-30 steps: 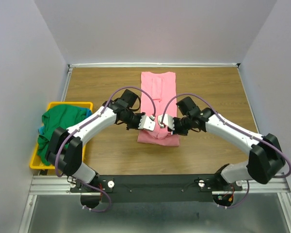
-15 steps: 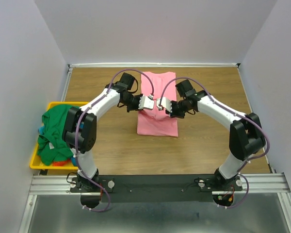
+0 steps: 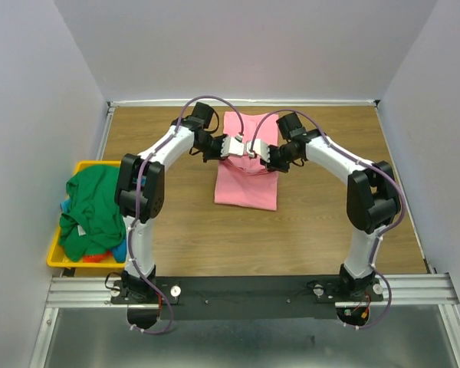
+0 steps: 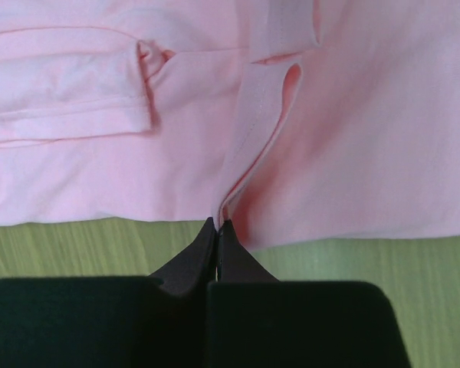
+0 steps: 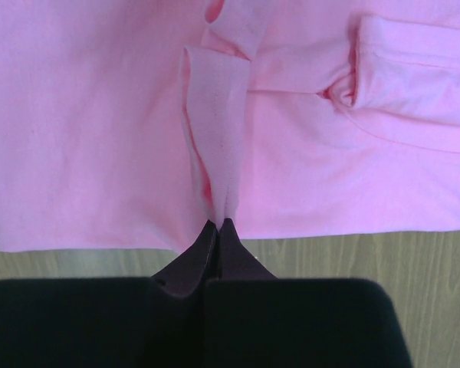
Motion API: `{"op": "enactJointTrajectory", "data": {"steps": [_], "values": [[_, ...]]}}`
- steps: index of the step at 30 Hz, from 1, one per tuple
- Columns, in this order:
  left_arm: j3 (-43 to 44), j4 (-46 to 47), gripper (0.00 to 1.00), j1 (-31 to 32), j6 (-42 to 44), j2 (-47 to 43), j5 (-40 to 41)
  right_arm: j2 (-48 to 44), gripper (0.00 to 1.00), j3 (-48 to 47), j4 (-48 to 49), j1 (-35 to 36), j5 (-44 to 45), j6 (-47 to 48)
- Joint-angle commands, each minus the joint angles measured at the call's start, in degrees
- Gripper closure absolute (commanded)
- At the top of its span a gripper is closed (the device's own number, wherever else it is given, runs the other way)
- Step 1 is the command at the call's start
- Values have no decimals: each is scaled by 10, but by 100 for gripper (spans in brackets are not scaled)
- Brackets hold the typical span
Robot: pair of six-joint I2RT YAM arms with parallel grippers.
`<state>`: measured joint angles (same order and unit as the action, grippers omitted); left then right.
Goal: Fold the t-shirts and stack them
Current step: Fold the folded rectangular tshirt in 1/3 of the way
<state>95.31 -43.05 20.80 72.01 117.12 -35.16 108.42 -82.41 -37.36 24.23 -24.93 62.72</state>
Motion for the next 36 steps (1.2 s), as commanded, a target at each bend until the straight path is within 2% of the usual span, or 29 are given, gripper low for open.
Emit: {"op": "enactJointTrajectory", "data": {"steps": [1,16,23,29,31,32,34,35,36], "values": [[37,-14,100,-10,11,25,-4,26,99,-32,-5,-10,-10,12],[101,-23,100,-31,15,70,4,86,100,-104,-5,-19,-13,-1],[133,-28,100,-32,14,96,4,101,99,-109,-5,-25,-5,7],[139,-3,100,-33,-5,110,11,135,100,-136,-4,-29,5,-3],[142,10,96,-32,-18,114,14,154,99,-154,-3,-30,14,-20],[144,24,92,-32,-25,118,16,160,92,-172,-1,-32,15,-37],[150,34,86,-32,-38,123,19,172,89,-190,0,-34,21,-54],[154,43,71,-32,-57,128,26,180,86,-208,4,-37,24,-63],[158,52,67,-33,-68,129,27,184,78,-208,4,-38,24,-72]]}}
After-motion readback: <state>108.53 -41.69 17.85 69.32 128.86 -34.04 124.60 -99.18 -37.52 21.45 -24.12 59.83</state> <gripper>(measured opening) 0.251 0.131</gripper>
